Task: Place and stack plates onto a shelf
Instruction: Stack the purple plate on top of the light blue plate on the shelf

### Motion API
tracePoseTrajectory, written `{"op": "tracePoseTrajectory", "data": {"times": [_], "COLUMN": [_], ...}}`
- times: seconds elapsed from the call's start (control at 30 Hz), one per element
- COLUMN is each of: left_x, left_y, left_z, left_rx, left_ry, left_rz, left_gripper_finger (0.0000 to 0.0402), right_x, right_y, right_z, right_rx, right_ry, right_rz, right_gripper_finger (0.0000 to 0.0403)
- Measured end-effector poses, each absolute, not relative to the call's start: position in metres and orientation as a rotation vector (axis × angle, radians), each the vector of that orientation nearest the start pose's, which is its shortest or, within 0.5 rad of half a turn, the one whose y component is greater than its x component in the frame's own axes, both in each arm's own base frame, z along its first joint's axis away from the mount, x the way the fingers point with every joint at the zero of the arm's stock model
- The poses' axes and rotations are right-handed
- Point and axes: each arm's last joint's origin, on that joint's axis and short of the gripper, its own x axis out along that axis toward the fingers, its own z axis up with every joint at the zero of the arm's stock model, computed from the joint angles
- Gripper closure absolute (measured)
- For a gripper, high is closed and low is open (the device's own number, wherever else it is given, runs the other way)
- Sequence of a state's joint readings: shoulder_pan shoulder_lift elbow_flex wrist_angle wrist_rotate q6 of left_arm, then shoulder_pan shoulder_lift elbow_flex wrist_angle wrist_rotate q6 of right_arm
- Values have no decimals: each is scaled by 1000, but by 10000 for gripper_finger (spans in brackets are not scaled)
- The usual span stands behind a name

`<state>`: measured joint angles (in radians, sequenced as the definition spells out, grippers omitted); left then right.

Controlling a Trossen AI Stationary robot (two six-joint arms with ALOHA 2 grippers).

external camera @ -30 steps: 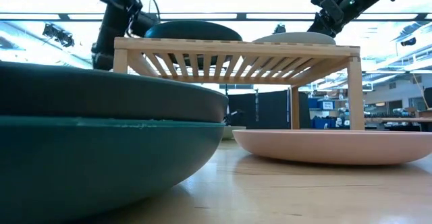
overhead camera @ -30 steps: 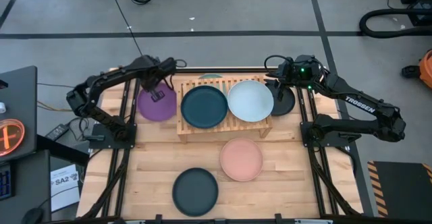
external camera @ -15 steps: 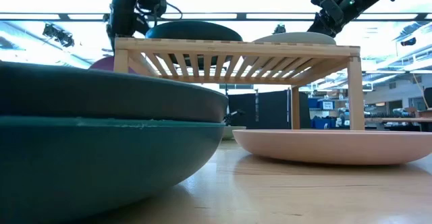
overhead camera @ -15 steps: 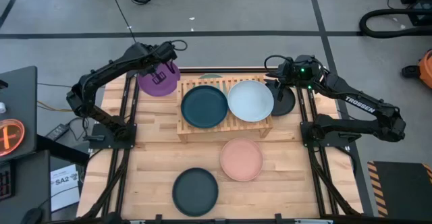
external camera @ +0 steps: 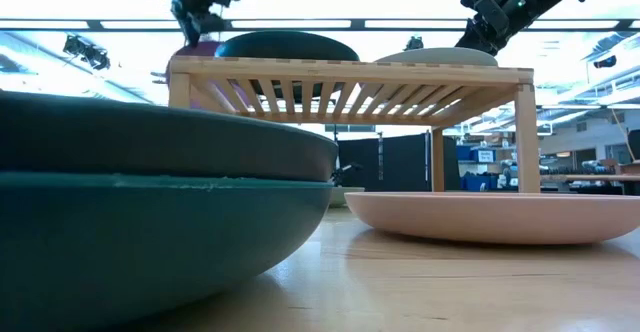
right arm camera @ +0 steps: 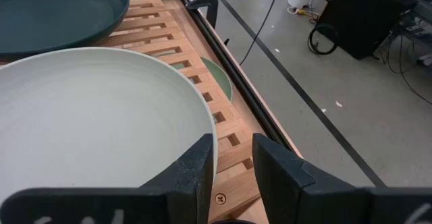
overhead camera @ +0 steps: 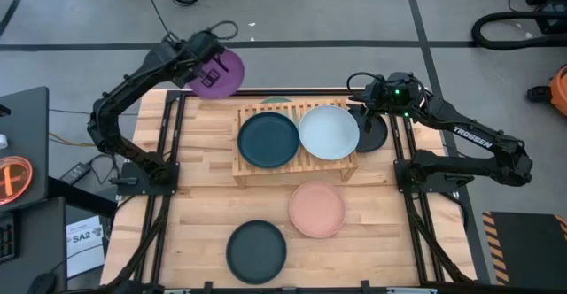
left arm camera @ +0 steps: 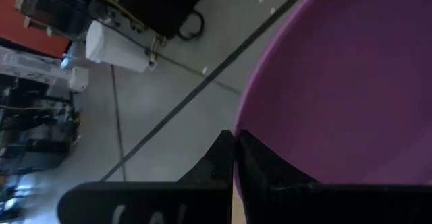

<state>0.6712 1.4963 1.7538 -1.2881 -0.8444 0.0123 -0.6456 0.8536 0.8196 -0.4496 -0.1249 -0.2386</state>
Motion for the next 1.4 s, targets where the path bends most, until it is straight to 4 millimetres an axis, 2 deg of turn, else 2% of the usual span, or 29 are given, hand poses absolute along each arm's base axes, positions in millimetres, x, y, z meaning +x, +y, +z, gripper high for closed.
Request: {"op": "tracePoseTrajectory", "data": {"times": [0.13,0.3,0.7,0.97,1.17,1.4], "left_x": [194,193,198,204,208,209], "left_y": [180,175,172,176,178,179], "left_z": [433,449,454,461,465,468], "left_rx": [63,3,-126,-145,-135,-130], "left_ry": [1035,949,849,727,658,628], "left_rz": [1323,1232,1022,1017,1023,1025], "left_gripper_finger": [392,392,392,392,392,392], "right_x": [145,145,147,164,186,210], "right_y": [-105,-105,-106,-119,-135,-152], "right_z": [309,309,313,331,343,343], "right_rx": [-45,-45,-47,27,57,64], "right_ry": [510,510,464,197,-56,-263], "right_rz": [-453,-453,-464,-513,-517,-468], "right_gripper_finger": [294,294,294,294,294,294]}}
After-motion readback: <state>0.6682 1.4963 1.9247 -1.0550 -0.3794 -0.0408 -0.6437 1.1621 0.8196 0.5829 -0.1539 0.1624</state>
